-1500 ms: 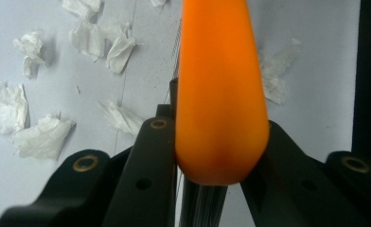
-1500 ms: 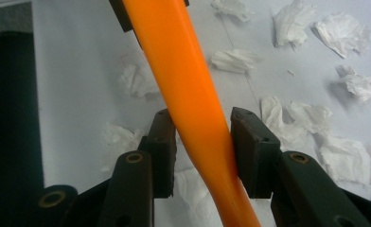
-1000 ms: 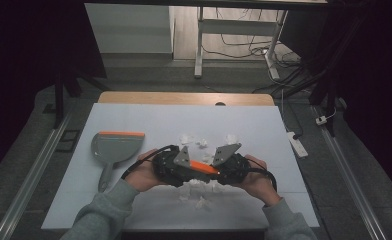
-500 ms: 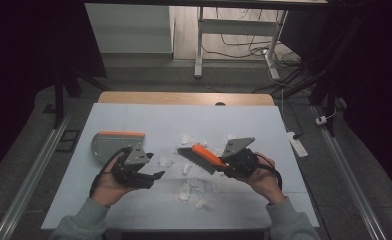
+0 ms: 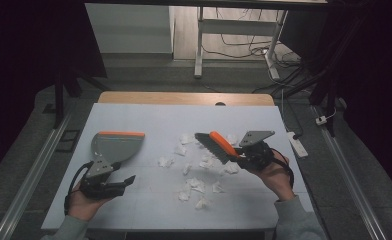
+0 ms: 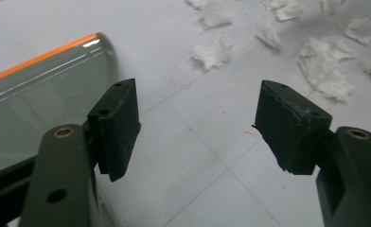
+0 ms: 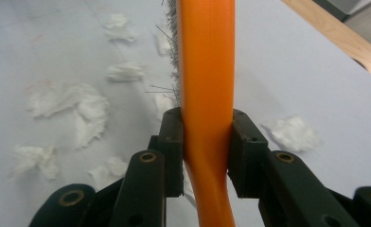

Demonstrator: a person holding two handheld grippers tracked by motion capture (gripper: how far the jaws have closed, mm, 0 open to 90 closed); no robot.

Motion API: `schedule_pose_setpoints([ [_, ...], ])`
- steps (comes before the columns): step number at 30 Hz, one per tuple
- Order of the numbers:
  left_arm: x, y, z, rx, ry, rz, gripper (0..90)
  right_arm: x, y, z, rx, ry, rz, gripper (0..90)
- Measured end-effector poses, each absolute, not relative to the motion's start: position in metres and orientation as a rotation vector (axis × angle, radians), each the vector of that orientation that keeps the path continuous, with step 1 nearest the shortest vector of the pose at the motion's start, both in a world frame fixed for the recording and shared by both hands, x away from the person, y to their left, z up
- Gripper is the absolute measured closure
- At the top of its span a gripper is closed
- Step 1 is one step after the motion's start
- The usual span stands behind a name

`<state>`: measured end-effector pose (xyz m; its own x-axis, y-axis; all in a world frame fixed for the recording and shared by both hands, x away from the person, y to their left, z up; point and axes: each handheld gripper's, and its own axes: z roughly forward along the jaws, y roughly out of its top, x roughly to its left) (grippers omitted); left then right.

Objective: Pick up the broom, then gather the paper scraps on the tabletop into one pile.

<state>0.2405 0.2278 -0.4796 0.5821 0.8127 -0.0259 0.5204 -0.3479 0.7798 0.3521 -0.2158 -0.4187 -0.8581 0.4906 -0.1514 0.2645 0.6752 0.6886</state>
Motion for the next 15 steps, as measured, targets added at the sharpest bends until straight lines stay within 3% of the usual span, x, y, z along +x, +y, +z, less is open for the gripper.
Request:
schedule_pose_setpoints([
  [15, 0.245, 0.233, -0.491, 2.002, 1.096, 0.483, 30.3, 0.362, -0.259, -0.404, 0.851, 2.41, 0.901, 70.0],
])
